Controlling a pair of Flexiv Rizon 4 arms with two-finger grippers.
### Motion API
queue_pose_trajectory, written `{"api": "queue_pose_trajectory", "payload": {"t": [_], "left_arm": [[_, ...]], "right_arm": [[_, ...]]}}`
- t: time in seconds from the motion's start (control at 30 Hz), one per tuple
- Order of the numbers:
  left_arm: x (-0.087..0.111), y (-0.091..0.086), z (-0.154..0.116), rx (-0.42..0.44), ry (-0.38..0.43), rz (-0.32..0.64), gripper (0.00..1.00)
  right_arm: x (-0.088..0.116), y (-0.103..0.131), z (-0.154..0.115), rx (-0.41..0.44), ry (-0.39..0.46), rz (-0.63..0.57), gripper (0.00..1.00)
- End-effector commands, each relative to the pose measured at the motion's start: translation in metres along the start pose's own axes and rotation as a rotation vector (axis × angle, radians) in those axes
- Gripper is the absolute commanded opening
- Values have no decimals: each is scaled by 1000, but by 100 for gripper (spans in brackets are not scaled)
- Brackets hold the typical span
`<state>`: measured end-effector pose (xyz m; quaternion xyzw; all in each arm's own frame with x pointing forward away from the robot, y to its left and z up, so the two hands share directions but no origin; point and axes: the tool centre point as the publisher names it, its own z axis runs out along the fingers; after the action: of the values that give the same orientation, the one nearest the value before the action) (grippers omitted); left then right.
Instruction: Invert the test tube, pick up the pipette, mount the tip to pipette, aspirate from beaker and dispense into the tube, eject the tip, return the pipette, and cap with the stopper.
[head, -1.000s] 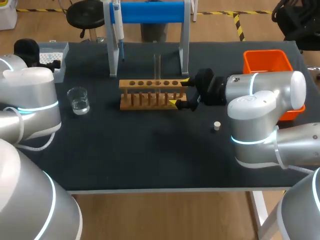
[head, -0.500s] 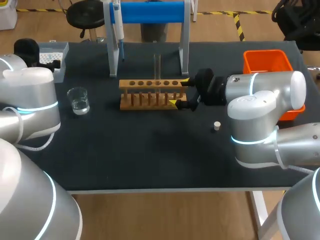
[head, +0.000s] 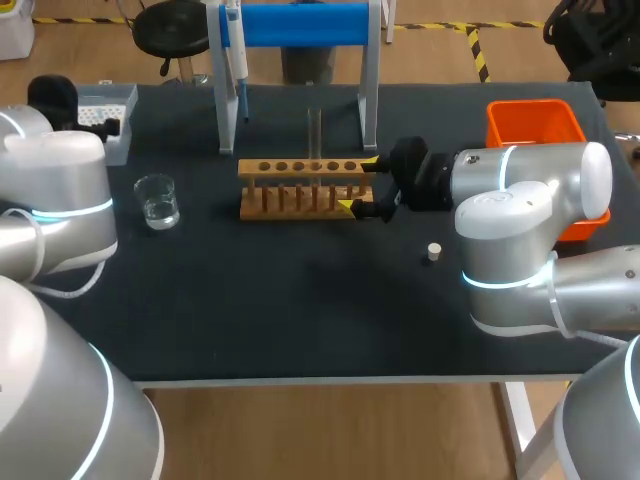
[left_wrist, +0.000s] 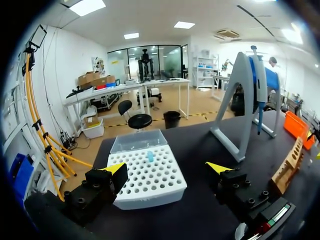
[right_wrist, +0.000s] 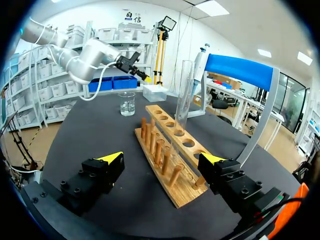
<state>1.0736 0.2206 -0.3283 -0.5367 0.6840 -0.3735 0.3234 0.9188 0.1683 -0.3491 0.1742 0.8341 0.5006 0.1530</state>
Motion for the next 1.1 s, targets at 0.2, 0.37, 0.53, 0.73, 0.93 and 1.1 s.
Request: {"api": "queue_pose_trajectory", "payload": {"t": [0.2,0.37,0.53,0.73,0.93,1.1], "left_arm": [[-10,-5,20,-28,10,-12,100],[-13,-5,26,-27,10,-22,100],[-16,-5,30,-23,13,-25,96],[-18,-4,34,-19,13,-29,96],[-19,-2,40,-15,14,-33,85],[-20,0,45,-10,9,-37,75]], "right_arm": [[0,0,0,1,0,0,100],[0,0,0,1,0,0,100],[0,0,0,1,0,0,100],[0,0,0,1,0,0,100],[0,0,0,1,0,0,100],[0,0,0,1,0,0,100]]}}
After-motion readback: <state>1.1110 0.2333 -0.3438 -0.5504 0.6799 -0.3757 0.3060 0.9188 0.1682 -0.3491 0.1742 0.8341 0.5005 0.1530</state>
